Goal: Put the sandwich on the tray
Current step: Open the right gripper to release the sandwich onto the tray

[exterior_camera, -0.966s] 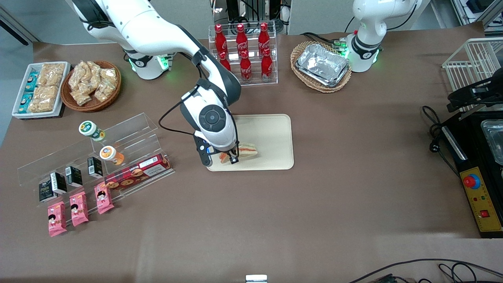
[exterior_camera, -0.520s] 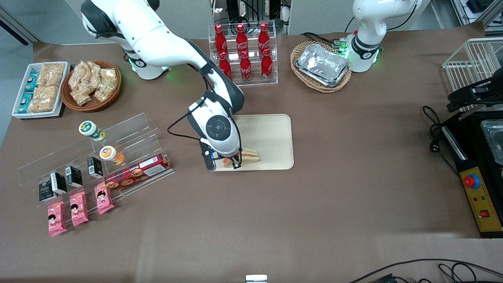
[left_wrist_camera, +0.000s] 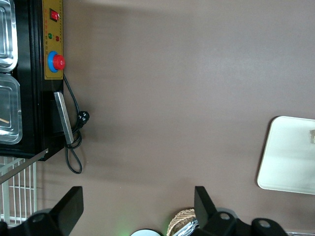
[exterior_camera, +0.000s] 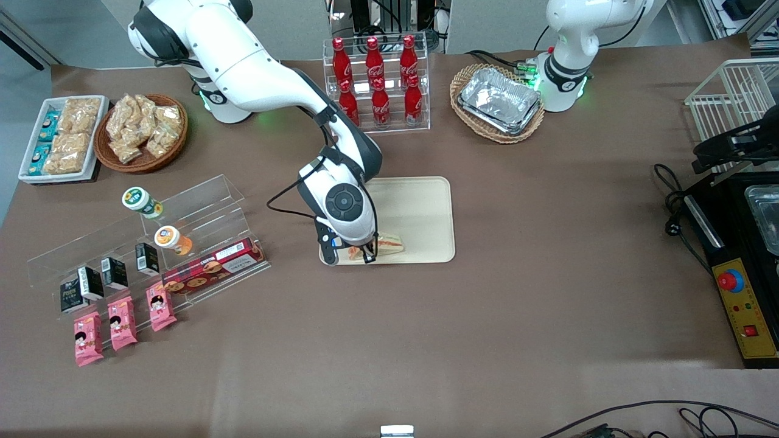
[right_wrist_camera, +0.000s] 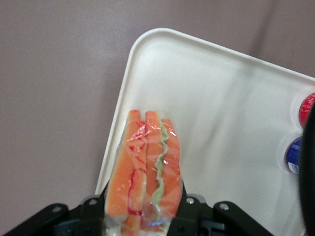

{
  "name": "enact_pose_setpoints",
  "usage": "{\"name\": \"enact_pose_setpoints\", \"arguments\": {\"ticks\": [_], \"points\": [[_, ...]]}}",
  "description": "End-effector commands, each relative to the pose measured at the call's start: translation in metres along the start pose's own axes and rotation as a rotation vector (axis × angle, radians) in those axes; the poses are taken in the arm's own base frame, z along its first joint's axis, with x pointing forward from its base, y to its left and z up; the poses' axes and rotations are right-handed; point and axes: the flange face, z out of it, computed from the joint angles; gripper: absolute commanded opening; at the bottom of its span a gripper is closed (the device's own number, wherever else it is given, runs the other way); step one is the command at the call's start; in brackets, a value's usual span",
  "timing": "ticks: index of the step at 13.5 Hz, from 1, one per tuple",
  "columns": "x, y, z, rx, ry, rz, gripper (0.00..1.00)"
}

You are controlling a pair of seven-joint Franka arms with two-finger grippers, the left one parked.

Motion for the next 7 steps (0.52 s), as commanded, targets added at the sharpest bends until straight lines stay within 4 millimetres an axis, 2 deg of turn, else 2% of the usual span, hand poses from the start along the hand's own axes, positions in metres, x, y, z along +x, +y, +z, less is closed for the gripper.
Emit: {"name": "enact_pose_setpoints", "arguments": {"ticks": [1, 4, 6, 7], "points": [[-0.003, -0.004, -0.003, 0.01, -0.011, 0.017, 1.0], [0.0, -0.005, -0.009, 0.017, -0.007, 0.002, 1.0], [0.011, -0.009, -0.025, 0.033, 0.015, -0.06, 1.0], [0.024, -0.013, -0.033, 0.025, 0.02, -0.107, 1.0]]}}
